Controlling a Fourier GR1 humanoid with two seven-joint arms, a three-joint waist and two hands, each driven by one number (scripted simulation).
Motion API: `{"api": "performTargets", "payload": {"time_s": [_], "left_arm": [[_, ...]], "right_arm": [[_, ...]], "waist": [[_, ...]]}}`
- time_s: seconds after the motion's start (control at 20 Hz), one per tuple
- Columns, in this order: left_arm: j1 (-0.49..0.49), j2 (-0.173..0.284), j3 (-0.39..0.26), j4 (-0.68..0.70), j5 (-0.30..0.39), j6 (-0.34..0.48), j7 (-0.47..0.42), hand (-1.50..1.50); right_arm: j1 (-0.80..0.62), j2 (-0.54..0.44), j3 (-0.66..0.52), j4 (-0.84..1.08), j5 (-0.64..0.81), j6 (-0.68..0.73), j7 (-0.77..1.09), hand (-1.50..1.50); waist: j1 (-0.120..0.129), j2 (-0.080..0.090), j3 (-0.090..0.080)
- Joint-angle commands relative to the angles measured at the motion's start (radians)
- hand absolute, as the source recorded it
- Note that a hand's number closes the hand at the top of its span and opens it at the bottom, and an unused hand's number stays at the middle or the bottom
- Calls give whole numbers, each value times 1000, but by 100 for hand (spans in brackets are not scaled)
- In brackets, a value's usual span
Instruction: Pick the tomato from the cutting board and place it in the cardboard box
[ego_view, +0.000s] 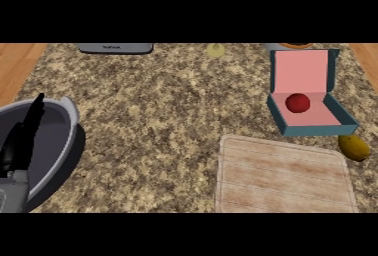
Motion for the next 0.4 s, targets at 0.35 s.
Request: {"api": "performTargets", "payload": {"time_s": [0.35], "left_arm": [[-30,9,16,65,5,-15,-29,0]], "right_arm": [[202,-197,5,32,-12,253,-98,-150]], "waist": [[-5,1,1]]}}
